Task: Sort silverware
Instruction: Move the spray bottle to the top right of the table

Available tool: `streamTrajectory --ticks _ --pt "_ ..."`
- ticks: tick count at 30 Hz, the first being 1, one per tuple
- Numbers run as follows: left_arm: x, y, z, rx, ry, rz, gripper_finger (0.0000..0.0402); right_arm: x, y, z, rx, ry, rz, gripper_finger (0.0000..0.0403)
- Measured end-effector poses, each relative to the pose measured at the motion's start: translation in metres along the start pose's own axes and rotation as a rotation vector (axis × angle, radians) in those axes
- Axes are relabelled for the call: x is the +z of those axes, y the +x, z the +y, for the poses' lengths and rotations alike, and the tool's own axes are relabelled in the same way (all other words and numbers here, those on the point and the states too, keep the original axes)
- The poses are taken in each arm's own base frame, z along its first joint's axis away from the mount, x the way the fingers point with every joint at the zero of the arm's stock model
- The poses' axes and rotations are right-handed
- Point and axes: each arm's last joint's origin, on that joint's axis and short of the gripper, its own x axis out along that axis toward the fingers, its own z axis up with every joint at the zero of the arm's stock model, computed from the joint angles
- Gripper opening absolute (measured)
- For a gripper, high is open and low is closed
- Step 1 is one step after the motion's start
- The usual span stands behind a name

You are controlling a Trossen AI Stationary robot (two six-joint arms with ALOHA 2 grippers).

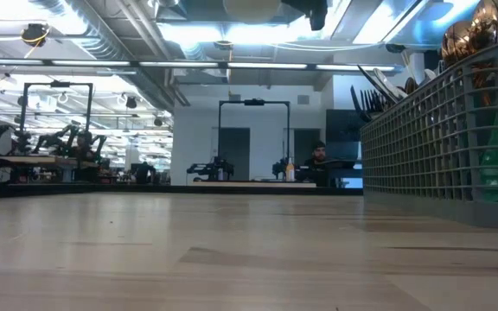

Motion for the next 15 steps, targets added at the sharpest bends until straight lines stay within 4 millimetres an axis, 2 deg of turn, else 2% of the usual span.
streamTrajectory --ticks 8,15 --pt "0.000 0.000 -0.001 -0.038 -0.055 -0.009 0.0280 -0.008 0.015 0.001 0.005 -0.035 -0.018 0.0239" --pt "0.001 -0.001 -0.002 -0.052 -0.077 -0.017 0.0280 0.001 0.019 0.004 0.010 -0.058 -0.036 0.0239"
